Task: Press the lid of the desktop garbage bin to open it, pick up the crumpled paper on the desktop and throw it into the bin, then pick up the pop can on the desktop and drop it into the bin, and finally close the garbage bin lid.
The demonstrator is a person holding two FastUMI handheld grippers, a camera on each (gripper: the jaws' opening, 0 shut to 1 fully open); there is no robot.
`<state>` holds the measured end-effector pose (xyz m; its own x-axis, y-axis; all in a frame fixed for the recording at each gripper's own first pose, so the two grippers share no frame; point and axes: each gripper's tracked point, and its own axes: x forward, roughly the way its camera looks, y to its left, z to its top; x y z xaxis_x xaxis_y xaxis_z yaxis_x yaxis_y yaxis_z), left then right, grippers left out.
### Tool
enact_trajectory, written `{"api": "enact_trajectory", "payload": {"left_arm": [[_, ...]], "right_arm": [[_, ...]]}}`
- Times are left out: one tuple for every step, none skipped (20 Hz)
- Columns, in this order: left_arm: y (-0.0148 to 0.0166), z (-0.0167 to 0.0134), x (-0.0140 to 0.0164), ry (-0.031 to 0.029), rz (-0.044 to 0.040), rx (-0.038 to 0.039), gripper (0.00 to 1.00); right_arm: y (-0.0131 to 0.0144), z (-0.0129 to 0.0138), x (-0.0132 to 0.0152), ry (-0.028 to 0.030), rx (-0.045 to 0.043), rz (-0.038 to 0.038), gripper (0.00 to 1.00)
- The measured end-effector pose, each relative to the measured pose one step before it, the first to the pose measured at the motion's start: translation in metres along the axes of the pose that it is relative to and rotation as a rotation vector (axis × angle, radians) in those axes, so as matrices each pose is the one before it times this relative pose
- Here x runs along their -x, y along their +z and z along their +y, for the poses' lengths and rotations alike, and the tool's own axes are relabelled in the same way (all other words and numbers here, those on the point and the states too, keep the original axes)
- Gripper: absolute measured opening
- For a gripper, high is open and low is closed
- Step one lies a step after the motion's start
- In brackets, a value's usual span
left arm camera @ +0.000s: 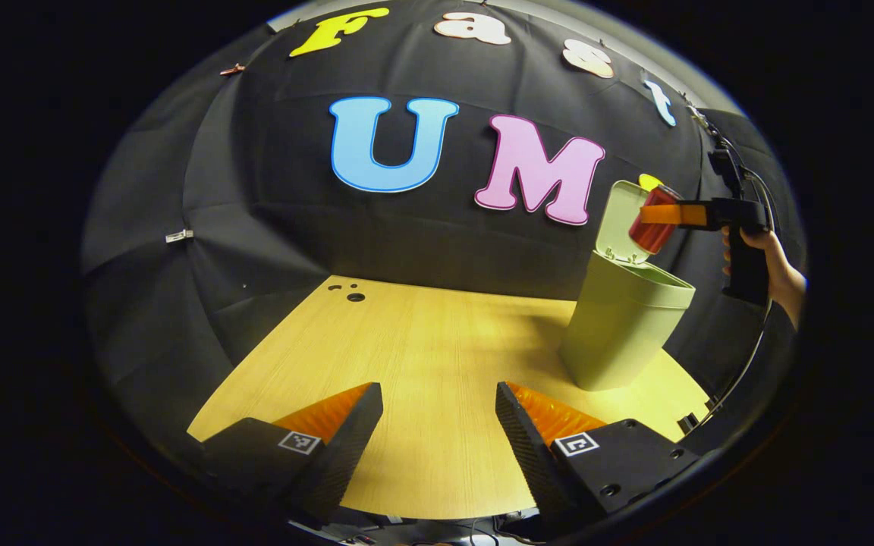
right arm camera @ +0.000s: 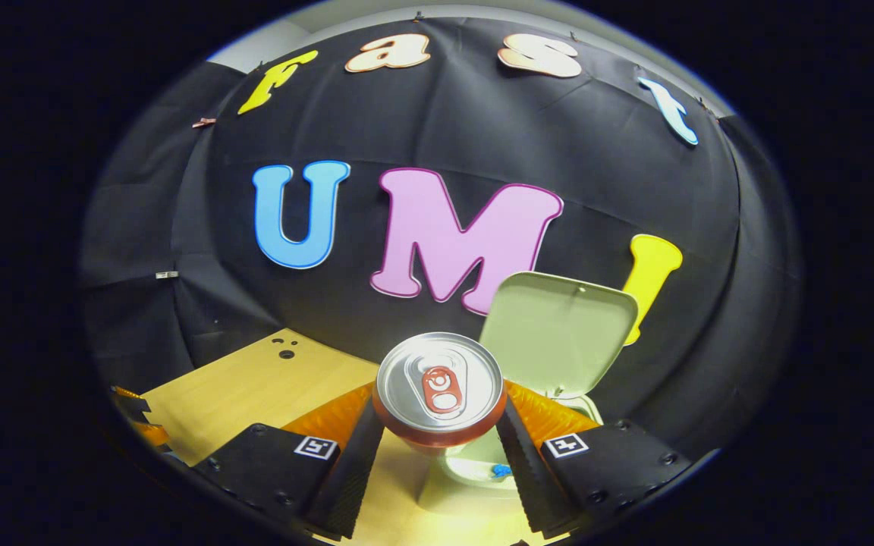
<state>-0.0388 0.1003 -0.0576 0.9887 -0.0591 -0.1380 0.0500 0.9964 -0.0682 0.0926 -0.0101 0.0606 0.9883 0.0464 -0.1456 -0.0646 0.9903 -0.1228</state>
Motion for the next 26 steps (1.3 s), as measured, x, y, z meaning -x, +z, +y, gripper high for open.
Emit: {"api": "enact_trajectory", "payload": {"left_arm": [[-0.00355, -0.0005, -0.00158, 0.00683, 0.01144, -0.00161, 0.96], [-0.00478, 0.0015, 0.0035, 0.00701, 0.01177, -0.00183, 0.96], [-0.00241, -0.00247, -0.00203, 0.00626, 0.00921, -0.00191, 0.96], [0.00002, -0.00515, -0.0067, 0.00609, 0.00784, -0.00113, 0.96], [-0.00263, -0.00309, -0.00249, 0.00639, 0.0093, 0.00145, 0.96], [-0.001, -0.00373, -0.00302, 0.00334, 0.00758, 0.00459, 0.96], [-0.00134, -0.00425, -0.0024, 0.00182, 0.00703, 0.00652, 0.96], [-0.0013, -0.00344, -0.00405, 0.00128, 0.00892, 0.00847, 0.96], [-0.00264, -0.00481, -0.00321, 0.00025, 0.01308, 0.00987, 0.96], [-0.0012, -0.004, -0.0024, -0.00045, 0.00957, 0.01073, 0.96], [-0.00098, -0.00454, -0.00221, -0.00069, 0.00684, 0.01061, 0.96], [-0.00203, -0.00441, -0.00173, 0.00118, 0.00912, 0.01086, 0.96], [-0.00279, -0.00344, -0.00161, 0.00265, 0.01058, 0.01076, 0.96], [-0.00188, -0.00313, -0.00096, 0.0042, 0.00772, 0.01038, 0.96], [-0.00301, -0.00172, -0.00116, 0.00606, 0.00652, 0.01015, 0.96], [-0.00244, -0.00138, -0.00179, 0.00905, 0.00886, 0.00894, 0.96], [-0.00448, -0.00187, -0.00163, 0.00684, 0.01031, 0.00736, 0.96], [-0.00269, -0.00167, -0.00132, 0.00895, 0.0094, 0.0056, 0.96], [-0.00284, -0.00077, -0.00124, 0.01182, 0.00655, 0.00522, 0.96], [-0.00069, -0.00159, -0.00139, 0.00998, 0.00284, 0.00526, 0.96], [-0.00167, -0.00066, -0.0007, 0.00972, 0.00129, 0.00515, 0.96], [-0.00048, -0.00052, -0.00131, 0.01327, 0.00077, 0.00417, 0.96], [0.00086, -0.00146, -0.00103, 0.013, -0.00247, 0.00532, 0.96], [0.00094, -0.00123, -0.00189, 0.01313, -0.00208, 0.00727, 0.96], [0.00107, -0.00092, -0.00227, 0.01547, -0.00129, 0.00974, 0.96], [0.00201, -0.00104, -0.00143, 0.01078, -0.0024, 0.01027, 0.96]], "right_arm": [[0.00168, -0.01091, -0.00292, -0.00923, 0.00045, -0.00381, 0.83], [0.00034, -0.01038, -0.0022, -0.00874, -0.0024, -0.00568, 0.83], [-0.00032, -0.01067, -0.00348, -0.00769, -0.0058, -0.00344, 0.83], [-0.00189, -0.00961, -0.00472, -0.00807, -0.00467, 0.00217, 0.83], [-0.00149, -0.01191, 0.00025, -0.00952, -0.00258, 0.00569, 0.83], [-0.00346, -0.00986, -0.00364, -0.009, -0.00444, 0.0068, 0.83], [-0.005, -0.00812, -0.00418, -0.00629, -0.00654, 0.00828, 0.83], [-0.00555, -0.00642, -0.00496, -0.00117, -0.00721, 0.00867, 0.83], [-0.00627, -0.00433, -0.00385, 0.00009, -0.00437, 0.01127, 0.83], [-0.0063, -0.00373, -0.00404, 0.0022, -0.00528, 0.0115, 0.83], [-0.00643, -0.00133, -0.00378, 0.0051, -0.00736, 0.01103, 0.83], [-0.00593, -0.00142, -0.00544, 0.00433, -0.00365, 0.00895, 0.83], [-0.00647, -0.00141, -0.00483, 0.00235, -0.00208, 0.01022, 0.83], [-0.00578, -0.00064, -0.00434, 0.00554, -0.00209, 0.01156, 0.83], [-0.00516, -0.00017, -0.00354, 0.00737, -0.0003, 0.01006, 0.83], [-0.00552, -0.00077, -0.00494, 0.00602, 0.00087, 0.00805, 0.83], [-0.00314, -0.00011, -0.00283, 0.00827, 0.00197, 0.00488, 0.83], [-0.00225, -0.00079, -0.00364, 0.00719, 0.00191, 0.00273, 0.83], [-0.00237, -0.00038, -0.0035, 0.00931, -0.00042, 0.00372, 0.83], [-0.00181, -0.00097, -0.00331, 0.00991, -0.00404, 0.00183, 0.83], [-0.00018, -0.00021, -0.00351, 0.0103, -0.00627, 0.00046, 0.83], [-0.00176, 0.0004, -0.00457, 0.0107, -0.005, 0.00242, 0.83], [-0.00227, 0.00003, -0.00458, 0.00793, -0.00288, 0.00267, 0.83], [-0.0023, 0.0, -0.00372, 0.00866, -0.00096, 0.00456, 0.84], [-0.00217, 0.00109, -0.00273, 0.00987, -0.00059, 0.00505, 0.84], [-0.00298, 0.00103, -0.00261, 0.01217, -0.00146, 0.00607, 0.85]]}}
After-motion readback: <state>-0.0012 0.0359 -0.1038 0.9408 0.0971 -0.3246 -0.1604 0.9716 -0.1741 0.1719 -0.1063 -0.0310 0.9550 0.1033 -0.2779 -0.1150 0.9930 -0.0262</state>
